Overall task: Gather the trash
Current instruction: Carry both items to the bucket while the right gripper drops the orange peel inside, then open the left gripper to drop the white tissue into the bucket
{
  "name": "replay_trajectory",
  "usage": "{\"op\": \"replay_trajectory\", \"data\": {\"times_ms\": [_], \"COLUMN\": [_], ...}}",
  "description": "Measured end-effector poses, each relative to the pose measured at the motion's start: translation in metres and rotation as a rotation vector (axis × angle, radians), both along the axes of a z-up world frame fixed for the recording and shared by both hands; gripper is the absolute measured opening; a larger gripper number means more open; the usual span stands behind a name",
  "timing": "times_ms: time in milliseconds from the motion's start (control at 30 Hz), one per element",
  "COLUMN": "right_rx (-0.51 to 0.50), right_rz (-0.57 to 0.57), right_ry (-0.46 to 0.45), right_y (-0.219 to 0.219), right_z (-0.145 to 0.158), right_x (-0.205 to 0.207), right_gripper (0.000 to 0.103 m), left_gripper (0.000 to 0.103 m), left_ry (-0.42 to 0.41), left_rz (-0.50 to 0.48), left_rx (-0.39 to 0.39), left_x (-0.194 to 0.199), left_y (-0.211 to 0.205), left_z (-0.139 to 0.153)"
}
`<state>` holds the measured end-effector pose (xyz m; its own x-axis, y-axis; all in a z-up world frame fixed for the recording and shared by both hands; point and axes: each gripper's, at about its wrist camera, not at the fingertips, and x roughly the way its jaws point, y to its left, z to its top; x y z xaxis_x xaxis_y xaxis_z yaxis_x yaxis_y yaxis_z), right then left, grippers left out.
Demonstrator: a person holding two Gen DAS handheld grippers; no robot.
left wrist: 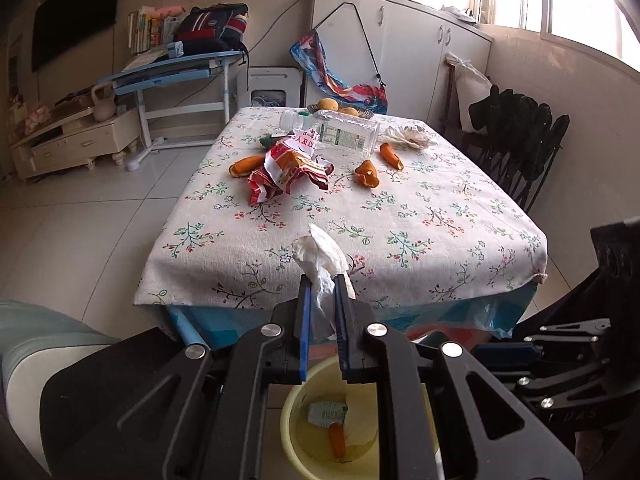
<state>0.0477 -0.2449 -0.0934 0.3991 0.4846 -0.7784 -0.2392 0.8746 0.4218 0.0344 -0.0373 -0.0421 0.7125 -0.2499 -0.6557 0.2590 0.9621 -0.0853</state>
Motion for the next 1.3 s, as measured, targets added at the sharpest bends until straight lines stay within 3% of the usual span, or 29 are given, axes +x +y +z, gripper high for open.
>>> {"op": "replay_trajectory", "data": {"times_ms": [400, 567, 700, 833, 1300], "right_rx": [0.025, 0.036, 0.031, 0.027, 0.013], "right_rz": [-0.174, -0.199, -0.208, -0.215, -0.235], "right_ry": [-0.148, -0.161, -0.180, -0.196, -0.213], "right_y": [-0.033, -0.040, -0.040, -0.041, -0.044], "right_z": [0.028, 0.031, 0.034, 0.037, 0.037], "right_x": [-0.002, 0.001, -0.001, -0.003, -0.005], "right_gripper": [0.067, 0.068, 0.068, 0.071, 0.072], "left_gripper": [0.011, 0.011, 0.019, 0.038, 0.055], "left_ry": [0.137, 0.186, 0.207, 0.200, 0.158], "left_rz": [-0.168, -0.212, -0.213, -0.213, -0.197], "left_rx": [0.122, 0.165, 0.179, 0.184, 0.210], "left_x": [-0.021, -0.024, -0.023, -0.024, -0.027], "left_y": [-0.042, -0.054, -0.054, -0.053, -0.054], "left_z": [-0.030, -0.043, -0.047, -0.046, -0.041]}}
